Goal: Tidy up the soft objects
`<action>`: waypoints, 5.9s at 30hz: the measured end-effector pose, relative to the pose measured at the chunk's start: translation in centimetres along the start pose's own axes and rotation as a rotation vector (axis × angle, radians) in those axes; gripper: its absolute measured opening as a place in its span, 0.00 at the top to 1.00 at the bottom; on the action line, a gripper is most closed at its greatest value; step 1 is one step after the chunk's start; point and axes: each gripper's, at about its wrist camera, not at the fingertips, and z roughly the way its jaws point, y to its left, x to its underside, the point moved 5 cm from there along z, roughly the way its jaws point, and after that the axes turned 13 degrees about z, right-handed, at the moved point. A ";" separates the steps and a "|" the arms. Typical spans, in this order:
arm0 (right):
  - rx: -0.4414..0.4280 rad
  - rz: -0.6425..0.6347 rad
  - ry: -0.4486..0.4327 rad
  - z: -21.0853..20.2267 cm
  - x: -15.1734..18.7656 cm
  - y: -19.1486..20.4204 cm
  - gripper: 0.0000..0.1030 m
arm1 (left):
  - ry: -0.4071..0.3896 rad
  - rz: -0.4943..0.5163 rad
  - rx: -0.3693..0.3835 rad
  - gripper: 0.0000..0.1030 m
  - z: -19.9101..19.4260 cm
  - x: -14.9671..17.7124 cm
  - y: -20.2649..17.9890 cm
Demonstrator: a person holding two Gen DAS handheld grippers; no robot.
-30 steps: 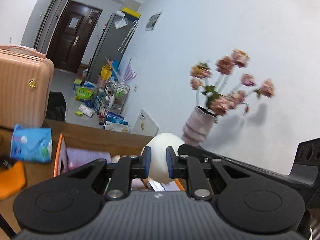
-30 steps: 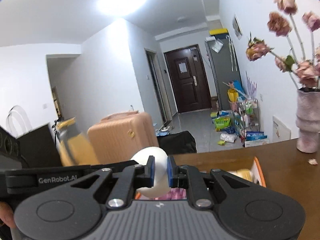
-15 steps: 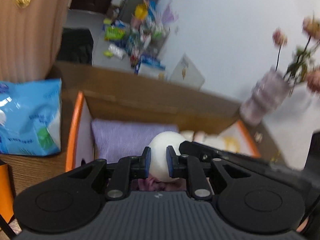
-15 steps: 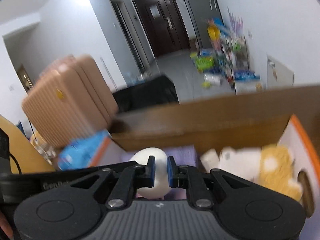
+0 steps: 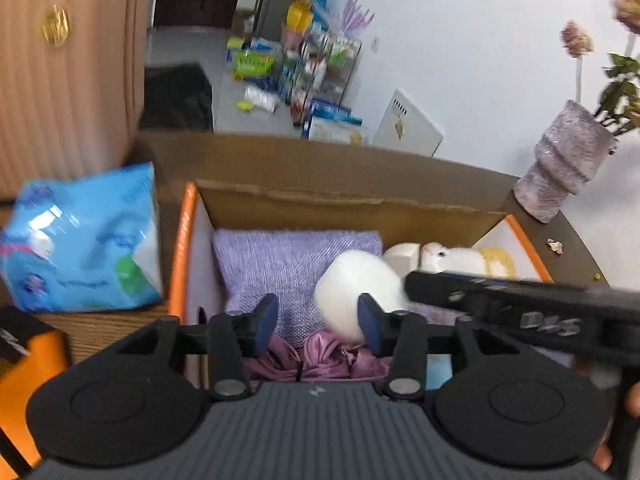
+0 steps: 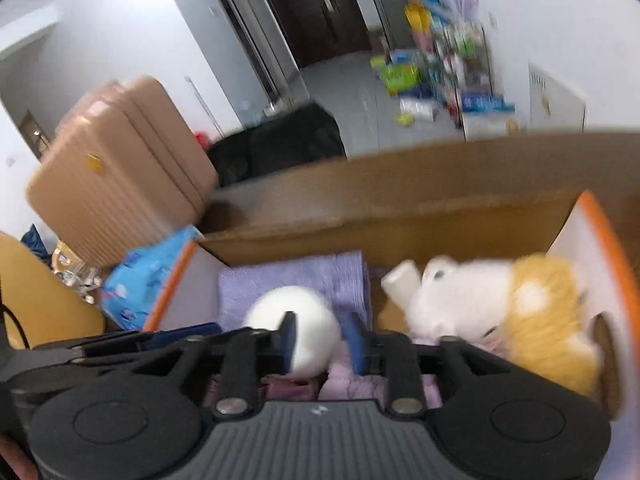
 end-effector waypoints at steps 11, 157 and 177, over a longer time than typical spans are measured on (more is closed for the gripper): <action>0.152 -0.090 -0.175 -14.5 0.3 -3.9 0.54 | -0.149 0.036 -0.124 0.28 -11.9 1.2 -3.1; 0.114 -0.223 -0.542 -38.3 44.2 -2.9 0.00 | -0.525 0.095 -0.415 0.00 -40.3 38.7 -14.5; 0.111 -0.228 -0.536 -38.1 44.2 -2.9 0.00 | -0.532 0.098 -0.421 0.00 -40.3 38.8 -14.8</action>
